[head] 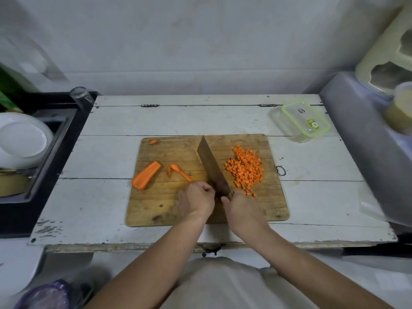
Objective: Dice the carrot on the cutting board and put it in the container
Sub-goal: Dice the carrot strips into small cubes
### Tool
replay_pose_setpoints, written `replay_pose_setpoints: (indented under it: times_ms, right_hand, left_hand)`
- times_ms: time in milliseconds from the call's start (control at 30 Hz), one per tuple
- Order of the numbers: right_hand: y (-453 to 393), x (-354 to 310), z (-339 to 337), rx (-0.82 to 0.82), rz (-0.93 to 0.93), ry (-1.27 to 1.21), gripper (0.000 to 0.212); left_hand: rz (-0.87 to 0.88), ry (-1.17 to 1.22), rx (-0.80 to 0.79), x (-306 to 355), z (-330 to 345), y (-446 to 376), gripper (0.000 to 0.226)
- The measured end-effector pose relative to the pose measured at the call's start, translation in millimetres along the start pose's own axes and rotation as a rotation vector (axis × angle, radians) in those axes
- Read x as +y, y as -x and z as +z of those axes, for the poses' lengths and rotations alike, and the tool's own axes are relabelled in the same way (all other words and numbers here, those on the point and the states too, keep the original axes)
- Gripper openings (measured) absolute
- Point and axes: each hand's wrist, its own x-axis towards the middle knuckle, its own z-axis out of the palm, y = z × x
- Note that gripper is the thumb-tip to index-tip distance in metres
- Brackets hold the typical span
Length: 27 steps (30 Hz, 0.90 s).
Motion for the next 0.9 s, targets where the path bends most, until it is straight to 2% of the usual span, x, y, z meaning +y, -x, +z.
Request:
replay_pose_setpoints:
  times_ms: [200,267,367,533,733,833,900]
  right_hand:
    - [13.6,31.5,-14.5,0.02,-0.019,-0.132,0.03]
    - [23.1,32.9,-15.5,0.025,-0.064,-0.109,0.029]
    - [33.2,23.3,-12.0,-0.031,-0.109,-0.054,0.029]
    - [28.9,23.7,-13.2,-0.062,-0.05,-0.035,0.031]
    - [-21.6,51.0,-52.5,0.001,0.011,0.083,0.03]
    - [-30.5,56.9,-68.3,0.004,-0.071,0.128,0.03]
    - [-26.3,62.9,-74.7,0.042,-0.191,0.232,0.029]
  left_hand:
    - [0.048,0.056,-0.006,-4.1,-0.5,-0.2,0.016]
    - [0.08,0.073,-0.003,-4.5,-3.9,3.2,0.021]
    - [0.12,0.158,-0.007,-14.2,-16.0,4.8,0.012]
    - [0.161,0.21,0.092,-41.4,-40.3,0.4,0.02]
    - [0.187,0.227,0.053,-43.5,-44.3,0.0,0.028]
    - [0.169,0.278,0.031,-38.8,-48.6,2.8,0.027]
    - [0.154,0.398,0.083,-30.5,-59.2,5.3,0.026]
